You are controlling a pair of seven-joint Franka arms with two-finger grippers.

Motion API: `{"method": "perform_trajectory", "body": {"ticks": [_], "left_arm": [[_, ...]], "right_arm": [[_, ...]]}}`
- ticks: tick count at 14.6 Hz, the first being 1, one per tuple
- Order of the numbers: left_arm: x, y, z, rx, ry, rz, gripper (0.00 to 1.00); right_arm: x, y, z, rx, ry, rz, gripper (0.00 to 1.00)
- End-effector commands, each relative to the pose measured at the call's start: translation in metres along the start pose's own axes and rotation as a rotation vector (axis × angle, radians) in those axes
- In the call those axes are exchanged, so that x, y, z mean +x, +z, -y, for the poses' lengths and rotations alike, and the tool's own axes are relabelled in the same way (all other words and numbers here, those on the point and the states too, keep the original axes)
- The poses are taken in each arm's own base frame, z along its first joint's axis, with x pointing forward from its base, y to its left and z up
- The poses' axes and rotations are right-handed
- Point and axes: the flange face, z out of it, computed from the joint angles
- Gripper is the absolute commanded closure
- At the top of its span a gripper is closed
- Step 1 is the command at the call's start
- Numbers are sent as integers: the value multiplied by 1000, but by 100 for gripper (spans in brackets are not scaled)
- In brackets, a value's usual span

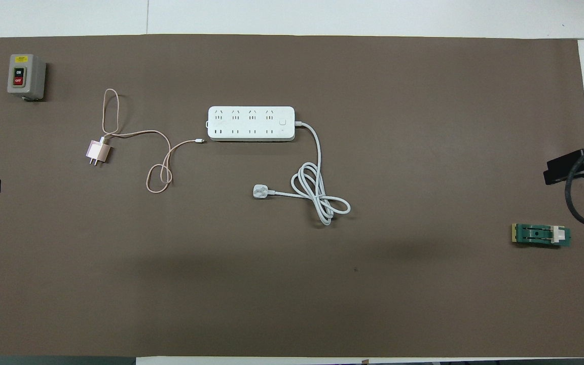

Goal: Unplug charger and place it aside

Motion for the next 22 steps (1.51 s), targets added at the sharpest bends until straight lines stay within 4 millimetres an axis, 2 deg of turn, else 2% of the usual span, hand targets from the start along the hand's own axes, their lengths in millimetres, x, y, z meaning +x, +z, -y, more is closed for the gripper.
{"method": "perform_trajectory", "body": {"ticks": [1, 5, 8, 11, 13, 22], "left_arm": [[-3, 3, 1, 5, 79, 8, 0], [2, 6, -8, 19, 107, 19, 0], [14, 13, -24, 16, 140, 24, 0], [22, 17, -16, -2, 128, 28, 0], [27, 22, -18, -1, 132, 34, 0], [30, 23, -18, -1, 129, 21, 0]], "right_arm": [[-2, -4, 2, -22, 4, -13, 0], [-3, -4, 3, -22, 8, -10, 0], [-2, -4, 3, -20, 8, -13, 0], [-2, -4, 4, -22, 7, -13, 0], [-2, -4, 4, -19, 6, -15, 0], [-2, -6, 6, -7, 3, -20, 0]]}}
